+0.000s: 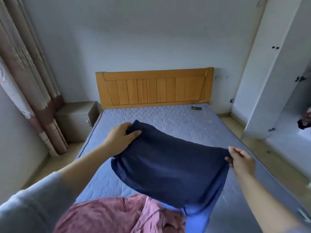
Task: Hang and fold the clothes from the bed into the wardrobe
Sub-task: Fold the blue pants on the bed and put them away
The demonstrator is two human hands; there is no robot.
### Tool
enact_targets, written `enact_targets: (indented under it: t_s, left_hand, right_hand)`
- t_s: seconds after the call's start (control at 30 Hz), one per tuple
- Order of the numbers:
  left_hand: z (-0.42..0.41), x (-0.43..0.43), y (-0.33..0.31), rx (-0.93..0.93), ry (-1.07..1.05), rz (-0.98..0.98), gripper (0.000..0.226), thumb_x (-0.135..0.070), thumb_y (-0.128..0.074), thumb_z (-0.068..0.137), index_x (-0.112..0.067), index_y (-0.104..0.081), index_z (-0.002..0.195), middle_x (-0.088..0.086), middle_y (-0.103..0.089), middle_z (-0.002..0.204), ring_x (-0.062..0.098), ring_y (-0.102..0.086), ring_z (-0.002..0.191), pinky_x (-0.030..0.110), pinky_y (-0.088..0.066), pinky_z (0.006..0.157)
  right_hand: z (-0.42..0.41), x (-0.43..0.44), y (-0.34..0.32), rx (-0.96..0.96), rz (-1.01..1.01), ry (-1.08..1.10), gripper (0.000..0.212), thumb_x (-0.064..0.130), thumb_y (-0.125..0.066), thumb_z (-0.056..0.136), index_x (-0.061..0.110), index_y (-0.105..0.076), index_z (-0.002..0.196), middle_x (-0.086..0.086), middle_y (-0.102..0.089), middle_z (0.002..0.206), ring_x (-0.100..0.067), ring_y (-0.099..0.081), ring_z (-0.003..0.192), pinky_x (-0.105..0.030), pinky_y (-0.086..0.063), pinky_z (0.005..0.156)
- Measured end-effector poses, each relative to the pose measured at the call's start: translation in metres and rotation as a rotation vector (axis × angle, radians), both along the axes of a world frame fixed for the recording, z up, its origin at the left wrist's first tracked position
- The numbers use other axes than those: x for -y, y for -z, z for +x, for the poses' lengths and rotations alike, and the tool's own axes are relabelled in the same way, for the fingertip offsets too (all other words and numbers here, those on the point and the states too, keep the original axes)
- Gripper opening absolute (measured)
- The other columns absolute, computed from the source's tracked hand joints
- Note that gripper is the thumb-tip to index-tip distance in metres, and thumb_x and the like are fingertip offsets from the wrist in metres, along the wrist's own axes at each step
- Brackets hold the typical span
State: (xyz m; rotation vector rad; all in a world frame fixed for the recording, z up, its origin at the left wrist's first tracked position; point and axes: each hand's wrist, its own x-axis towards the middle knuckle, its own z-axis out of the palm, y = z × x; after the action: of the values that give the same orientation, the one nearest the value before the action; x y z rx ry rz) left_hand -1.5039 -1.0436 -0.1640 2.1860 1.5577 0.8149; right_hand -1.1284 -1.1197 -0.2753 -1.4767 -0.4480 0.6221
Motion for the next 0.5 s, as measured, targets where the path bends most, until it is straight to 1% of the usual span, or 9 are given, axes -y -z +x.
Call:
enact_targets:
  t_s: [0.07, 0.1, 0.17, 0.23, 0.3, 0.4, 0.5]
  left_hand:
    - [0.024, 0.001, 0.017, 0.027, 0.033, -0.058, 0.025, -0.042, -0.056, 0.093, -0.017, -0.061, 0.088, -0.002, -0.066, 0.077, 0.011, -0.059, 0.071, 0.024, -0.04, 0.059]
    - [0.032, 0.002, 0.025, 0.043, 0.041, -0.08, 0.026, -0.041, -0.056, 0.093, -0.016, -0.061, 0.088, -0.001, -0.066, 0.077, 0.012, -0.059, 0.072, 0.024, -0.04, 0.059]
    - [0.038, 0.004, 0.039, 0.06, 0.038, -0.115, 0.026, -0.041, -0.056, 0.093, -0.015, -0.061, 0.09, -0.002, -0.067, 0.08, 0.011, -0.059, 0.074, 0.023, -0.041, 0.06]
    - [0.032, 0.006, 0.052, 0.056, 0.015, -0.134, 0.027, -0.041, -0.055, 0.093, -0.015, -0.062, 0.092, -0.001, -0.067, 0.082, 0.01, -0.059, 0.075, 0.022, -0.042, 0.061]
    - [0.014, 0.008, 0.064, 0.055, -0.027, -0.163, 0.028, -0.04, -0.056, 0.094, -0.013, -0.062, 0.093, 0.0, -0.067, 0.083, 0.011, -0.059, 0.076, 0.023, -0.043, 0.062]
    - [-0.031, 0.015, 0.083, 0.07, -0.128, -0.215, 0.03, -0.039, -0.056, 0.093, -0.009, -0.061, 0.093, 0.004, -0.067, 0.083, 0.019, -0.06, 0.078, 0.029, -0.044, 0.067]
    - [-0.095, 0.034, 0.111, 0.109, -0.262, -0.28, 0.028, -0.038, -0.057, 0.093, -0.01, -0.06, 0.09, 0.004, -0.066, 0.081, 0.02, -0.059, 0.078, 0.026, -0.042, 0.064]
  right_hand:
    - [0.021, 0.005, 0.014, -0.024, -0.022, 0.035, 0.003, 0.015, -0.063, 0.093, 0.012, -0.065, 0.093, -0.005, -0.064, 0.077, -0.004, -0.063, 0.048, -0.014, -0.049, 0.043]
    - [0.027, 0.005, 0.021, -0.029, -0.035, 0.047, 0.005, 0.014, -0.063, 0.093, 0.01, -0.064, 0.096, -0.006, -0.063, 0.077, -0.006, -0.063, 0.048, -0.013, -0.05, 0.044]
    - [0.03, 0.004, 0.034, -0.023, -0.07, 0.04, 0.008, 0.014, -0.062, 0.094, 0.008, -0.064, 0.099, -0.008, -0.062, 0.08, -0.013, -0.061, 0.056, -0.013, -0.052, 0.047]
    - [0.021, 0.0, 0.047, -0.007, -0.096, 0.014, 0.007, 0.014, -0.061, 0.094, 0.008, -0.064, 0.098, -0.008, -0.062, 0.081, -0.013, -0.06, 0.058, -0.011, -0.052, 0.047]
    - [0.003, -0.008, 0.059, 0.017, -0.135, -0.03, 0.006, 0.013, -0.06, 0.094, 0.009, -0.064, 0.096, -0.007, -0.062, 0.081, -0.013, -0.06, 0.06, -0.01, -0.051, 0.048]
    - [-0.04, -0.028, 0.079, 0.076, -0.219, -0.143, 0.007, 0.013, -0.059, 0.095, 0.009, -0.065, 0.096, -0.008, -0.064, 0.086, -0.016, -0.06, 0.067, -0.012, -0.053, 0.052]
    - [-0.104, -0.048, 0.102, 0.159, -0.316, -0.279, 0.008, 0.014, -0.058, 0.095, 0.011, -0.065, 0.094, -0.005, -0.064, 0.085, -0.015, -0.062, 0.066, -0.023, -0.056, 0.063]
